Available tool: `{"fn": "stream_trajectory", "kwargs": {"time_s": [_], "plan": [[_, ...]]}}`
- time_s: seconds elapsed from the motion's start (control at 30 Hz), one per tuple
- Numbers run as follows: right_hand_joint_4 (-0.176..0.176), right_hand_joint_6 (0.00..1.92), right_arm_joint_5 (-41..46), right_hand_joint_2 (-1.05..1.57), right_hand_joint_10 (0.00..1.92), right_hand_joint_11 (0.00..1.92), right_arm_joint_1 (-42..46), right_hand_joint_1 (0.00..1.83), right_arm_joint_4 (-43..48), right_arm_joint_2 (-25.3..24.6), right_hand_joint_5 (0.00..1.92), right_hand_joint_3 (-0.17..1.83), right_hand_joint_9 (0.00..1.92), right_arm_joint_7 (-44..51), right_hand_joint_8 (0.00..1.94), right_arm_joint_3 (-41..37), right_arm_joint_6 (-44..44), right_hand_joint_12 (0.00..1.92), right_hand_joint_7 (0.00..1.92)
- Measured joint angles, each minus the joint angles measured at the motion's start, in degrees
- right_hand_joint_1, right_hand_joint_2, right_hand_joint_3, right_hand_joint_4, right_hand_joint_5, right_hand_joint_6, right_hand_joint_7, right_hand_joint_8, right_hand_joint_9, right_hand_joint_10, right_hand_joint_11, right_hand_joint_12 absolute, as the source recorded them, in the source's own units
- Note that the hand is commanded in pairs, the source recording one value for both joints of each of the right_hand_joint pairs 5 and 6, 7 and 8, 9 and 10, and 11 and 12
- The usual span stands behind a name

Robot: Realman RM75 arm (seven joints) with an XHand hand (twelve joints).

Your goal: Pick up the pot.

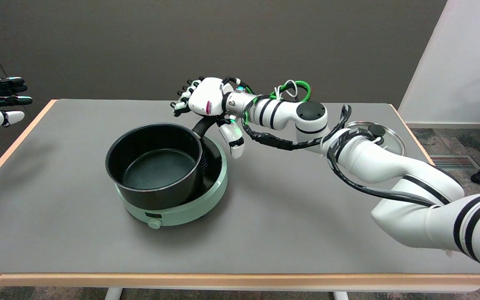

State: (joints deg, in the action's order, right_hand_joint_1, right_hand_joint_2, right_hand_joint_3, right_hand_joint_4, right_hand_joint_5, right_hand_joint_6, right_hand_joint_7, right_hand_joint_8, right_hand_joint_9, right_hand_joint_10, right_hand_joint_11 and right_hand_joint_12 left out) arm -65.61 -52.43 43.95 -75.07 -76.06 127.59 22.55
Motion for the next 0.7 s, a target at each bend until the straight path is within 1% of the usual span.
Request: {"fn": "stream_trajectory", "kwargs": {"time_s": [0.1, 0.17, 0.27, 0.33, 0.43, 0.5, 0.57, 0.67, 0.7], "plan": [[0.176, 0.37, -0.2, -0.93, 0.37, 0.37, -0.1, 1.14, -0.1, 0.0, 0.37, 1.46, 0.37, 0.0, 0.37, 0.0, -0.1, 0.37, 0.37], [0.176, 0.48, -0.3, -0.92, 0.48, 0.48, -0.1, 1.13, -0.1, 0.0, 0.48, 1.65, 0.48, 0.0, 0.48, 0.0, -0.1, 0.48, 0.48], [0.176, 0.6, -0.4, -0.86, 0.6, 0.6, -0.1, 1.13, -0.2, 0.0, 0.6, 1.71, 0.6, -0.1, 0.6, 0.0, -0.1, 0.6, 0.6], [0.176, 0.66, -0.4, -0.8, 0.66, 0.66, -0.1, 1.12, -0.2, 0.0, 0.66, 1.68, 0.66, -0.1, 0.66, 0.0, -0.1, 0.66, 0.66], [0.176, 0.78, -0.6, -0.64, 0.78, 0.78, -0.1, 1.16, -0.2, 0.1, 0.78, 1.53, 0.78, -0.1, 0.78, 0.1, -0.1, 0.78, 0.78], [0.176, 0.81, -0.6, -0.57, 0.81, 0.81, -0.1, 1.16, -0.2, 0.1, 0.81, 1.41, 0.81, -0.1, 0.81, 0.1, -0.1, 0.81, 0.81], [0.176, 0.81, -0.6, -0.53, 0.81, 0.81, -0.1, 1.12, -0.2, 0.1, 0.81, 1.32, 0.81, -0.1, 0.81, 0.1, -0.1, 0.81, 0.81], [0.176, 0.85, -0.7, -0.48, 0.85, 0.85, -0.1, 1.12, -0.3, 0.2, 0.85, 1.25, 0.85, -0.1, 0.85, 0.1, -0.2, 0.85, 0.85], [0.176, 0.88, -0.7, -0.45, 0.88, 0.88, -0.1, 1.09, -0.3, 0.2, 0.88, 1.22, 0.88, -0.1, 0.88, 0.1, -0.2, 0.88, 0.88]]}}
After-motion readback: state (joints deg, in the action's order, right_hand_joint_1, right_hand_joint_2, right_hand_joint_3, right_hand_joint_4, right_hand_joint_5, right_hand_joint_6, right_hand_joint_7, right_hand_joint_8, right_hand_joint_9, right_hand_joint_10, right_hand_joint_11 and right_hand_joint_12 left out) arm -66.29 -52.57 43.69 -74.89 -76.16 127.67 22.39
